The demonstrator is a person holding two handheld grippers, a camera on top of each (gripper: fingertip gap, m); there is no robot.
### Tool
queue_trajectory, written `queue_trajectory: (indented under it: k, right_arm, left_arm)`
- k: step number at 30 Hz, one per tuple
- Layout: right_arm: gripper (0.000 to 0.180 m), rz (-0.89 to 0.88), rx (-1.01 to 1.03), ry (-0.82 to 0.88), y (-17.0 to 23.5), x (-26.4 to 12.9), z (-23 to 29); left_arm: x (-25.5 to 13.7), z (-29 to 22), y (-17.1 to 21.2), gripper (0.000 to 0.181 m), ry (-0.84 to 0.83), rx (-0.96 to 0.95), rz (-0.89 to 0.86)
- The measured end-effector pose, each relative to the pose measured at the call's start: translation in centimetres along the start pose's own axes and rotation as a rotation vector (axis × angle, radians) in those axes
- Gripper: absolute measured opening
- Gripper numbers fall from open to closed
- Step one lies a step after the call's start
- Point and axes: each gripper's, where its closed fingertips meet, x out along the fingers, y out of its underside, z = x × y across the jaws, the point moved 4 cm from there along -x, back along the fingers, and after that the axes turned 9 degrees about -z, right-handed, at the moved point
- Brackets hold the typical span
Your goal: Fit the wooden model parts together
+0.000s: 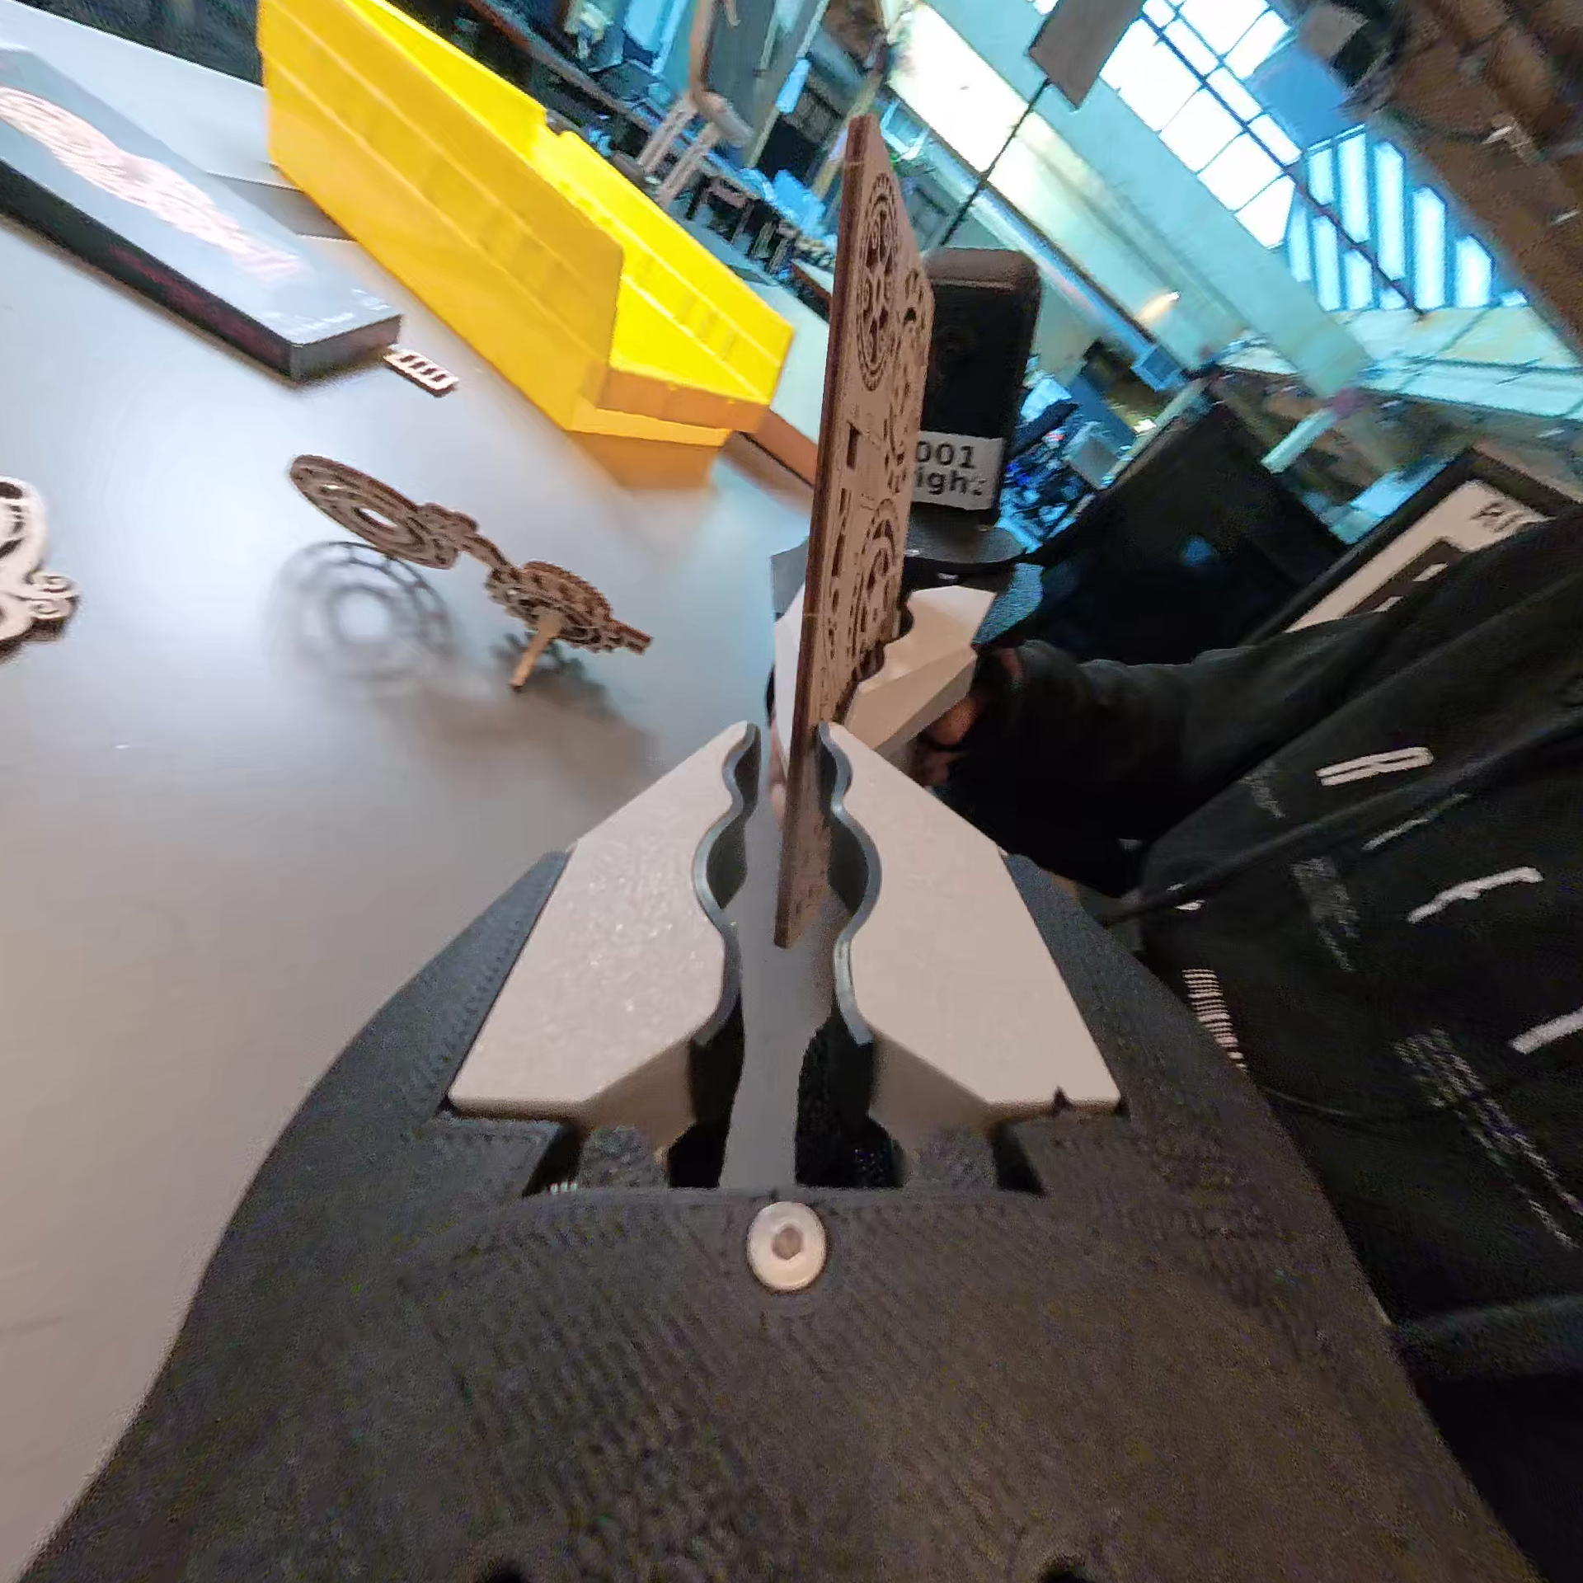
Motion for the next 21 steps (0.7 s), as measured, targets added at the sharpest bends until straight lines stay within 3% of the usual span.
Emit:
queue_trajectory:
  k: [5, 15, 21]
  right_arm:
    - [0.001, -0.018, -0.013, -0.039, -0.19, -0.20, 0.51]
    - [0.002, 0.028, -0.121, 0.083, 0.42, 0.25, -0.04]
    - [0.001, -0.005, -0.102, 0.068, -0.15, 0.15, 0.03]
  left_arm:
    - [0.11, -0.80, -0.04, 0.003, 0.058, 0.007, 0.006]
    - [0.19, 0.18, 0.50, 0.003, -0.154, 0.208, 0.073]
    - [0.24, -0.21, -0.04, 0.004, -0.106, 0.181, 0.014]
